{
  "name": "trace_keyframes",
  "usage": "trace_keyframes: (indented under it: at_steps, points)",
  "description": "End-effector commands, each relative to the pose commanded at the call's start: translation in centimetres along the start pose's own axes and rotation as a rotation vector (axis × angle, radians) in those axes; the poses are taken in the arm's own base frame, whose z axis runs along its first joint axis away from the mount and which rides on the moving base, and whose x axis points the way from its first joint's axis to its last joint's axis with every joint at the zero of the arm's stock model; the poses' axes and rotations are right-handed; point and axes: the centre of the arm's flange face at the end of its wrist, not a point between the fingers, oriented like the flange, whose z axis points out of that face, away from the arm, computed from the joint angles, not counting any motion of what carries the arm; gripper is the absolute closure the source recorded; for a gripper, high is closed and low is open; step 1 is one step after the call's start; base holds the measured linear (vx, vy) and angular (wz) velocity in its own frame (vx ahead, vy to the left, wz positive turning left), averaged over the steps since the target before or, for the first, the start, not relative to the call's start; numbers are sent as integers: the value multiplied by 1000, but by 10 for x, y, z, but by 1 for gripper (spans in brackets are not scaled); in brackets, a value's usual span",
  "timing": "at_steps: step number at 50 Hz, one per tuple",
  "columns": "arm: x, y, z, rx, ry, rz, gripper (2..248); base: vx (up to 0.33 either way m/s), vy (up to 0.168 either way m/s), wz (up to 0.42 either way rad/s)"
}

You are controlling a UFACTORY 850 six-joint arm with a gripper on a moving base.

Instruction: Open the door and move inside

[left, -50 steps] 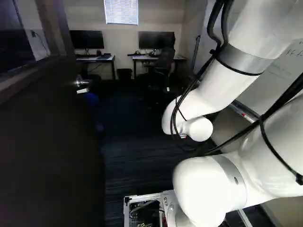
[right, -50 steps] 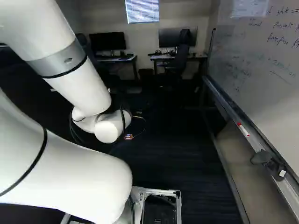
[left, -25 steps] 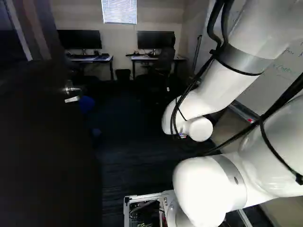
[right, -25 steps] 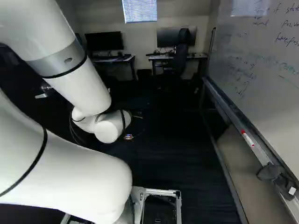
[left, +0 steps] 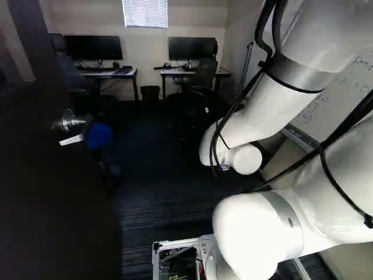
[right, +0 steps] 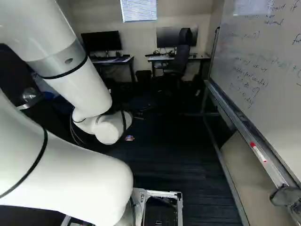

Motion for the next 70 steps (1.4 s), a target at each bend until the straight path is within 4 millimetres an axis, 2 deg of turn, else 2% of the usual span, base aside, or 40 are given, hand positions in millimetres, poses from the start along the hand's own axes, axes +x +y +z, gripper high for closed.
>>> trace_keyframes:
  at_steps: [70]
  points:
    - [0, 0, 0, 0, 0, 0, 3, 193, -7, -9]
